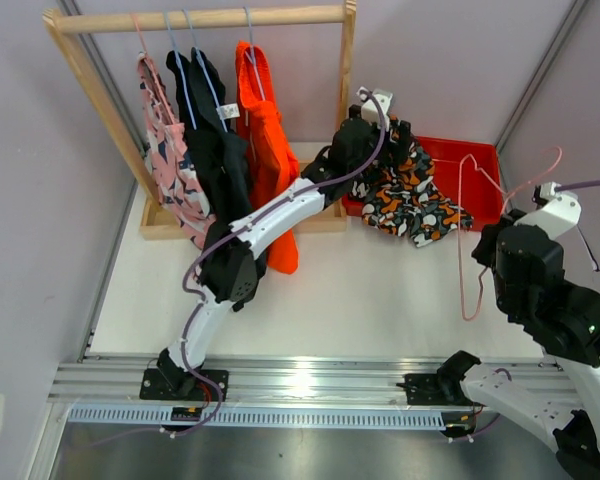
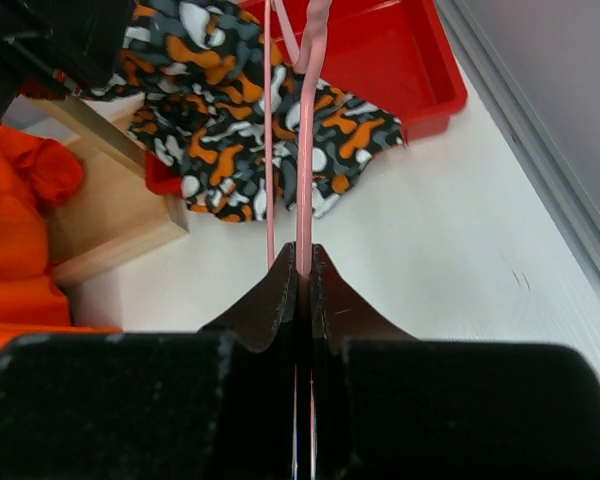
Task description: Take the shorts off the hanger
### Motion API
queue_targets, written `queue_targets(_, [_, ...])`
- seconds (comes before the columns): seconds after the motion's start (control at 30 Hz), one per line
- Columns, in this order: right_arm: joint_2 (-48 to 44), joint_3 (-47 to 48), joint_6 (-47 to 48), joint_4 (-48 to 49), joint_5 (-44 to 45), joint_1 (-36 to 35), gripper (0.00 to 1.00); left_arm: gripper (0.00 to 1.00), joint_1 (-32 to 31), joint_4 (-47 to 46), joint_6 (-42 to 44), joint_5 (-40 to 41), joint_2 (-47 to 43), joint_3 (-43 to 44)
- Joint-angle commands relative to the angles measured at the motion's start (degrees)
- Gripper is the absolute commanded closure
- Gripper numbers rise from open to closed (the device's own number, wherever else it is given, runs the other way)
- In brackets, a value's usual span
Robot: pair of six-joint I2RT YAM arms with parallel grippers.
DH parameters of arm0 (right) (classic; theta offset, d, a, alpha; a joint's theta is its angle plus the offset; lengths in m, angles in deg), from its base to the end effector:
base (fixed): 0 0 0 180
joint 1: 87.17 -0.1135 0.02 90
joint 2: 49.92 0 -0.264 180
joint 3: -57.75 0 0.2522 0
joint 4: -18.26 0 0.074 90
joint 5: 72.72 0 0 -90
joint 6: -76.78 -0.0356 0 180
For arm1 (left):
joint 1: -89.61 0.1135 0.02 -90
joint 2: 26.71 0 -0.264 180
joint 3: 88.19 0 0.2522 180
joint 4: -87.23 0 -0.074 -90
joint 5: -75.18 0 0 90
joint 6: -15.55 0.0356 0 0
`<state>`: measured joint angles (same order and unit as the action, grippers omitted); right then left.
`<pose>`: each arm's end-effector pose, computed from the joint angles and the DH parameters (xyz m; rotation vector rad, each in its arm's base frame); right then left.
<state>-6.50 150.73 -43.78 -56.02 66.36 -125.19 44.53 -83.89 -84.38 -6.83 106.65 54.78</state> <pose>0.0798 0.0282 0.4462 0.4023 1.8040 -0.0290 0.3983 -0.3924 0.3489 0.3731 1.5506 -0.6456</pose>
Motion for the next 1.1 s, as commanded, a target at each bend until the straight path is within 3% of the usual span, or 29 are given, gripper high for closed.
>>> queue_targets(0.0, [4.47, 7.59, 5.25, 6.37, -1.88, 0.05, 1.00, 0.01, -4.13, 17.32, 5.70, 0.07, -11.28, 5.51])
queue_targets(0.03, [5.61, 9.09, 5.86, 6.72, -2.84, 0.05, 1.00, 0.01, -4.83, 21.98, 6.24, 1.49, -11.28, 10.31])
queue_targets(0.07, [7.63, 10.59, 6.74, 7.33, -3.20, 0.05, 1.00, 0.01, -5.62, 29.42, 6.42, 2.72, -11.19, 11.32])
queue_targets(0.13, [9.48, 14.88, 7.27, 7.86, -4.42, 0.14, 1.00, 0.01, -5.63, 35.27, 3.88, 4.49, -12.24, 12.03])
queue_targets(0.33, [14.76, 21.41, 8.06, 9.18, -8.55, -0.12, 1.00, 0.01, -6.42, 47.93, -1.22, 0.62, -14.62, 6.15])
queue_targets(0.43, [18.09, 22.47, 11.84, 13.30, -17.07, -0.65, 1.00, 0.01, -12.11, 49.72, -1.23, 7.81, -20.05, -2.35])
queue_targets(0.5, [21.25, 25.62, 13.42, 14.63, -19.54, -1.96, 1.00, 0.01, -14.94, 46.21, -1.58, 13.09, -29.18, -16.89])
queue_targets(0.73, [37.06, 42.06, 18.87, 13.92, -15.95, -6.10, 1.00, 0.01, -20.30, 43.56, -12.12, 16.35, -59.50, -48.46])
queue_targets(0.9, [43.94, 49.70, 19.05, 13.84, -14.98, -7.41, 1.00, 0.01, -20.93, 46.54, -15.90, 18.37, -78.56, -59.49])
queue_targets(1.07, [48.24, 51.55, 18.97, 16.30, -13.58, -10.49, 1.00, 0.01, -20.93, 47.42, -15.47, 19.96, -89.82, -68.45])
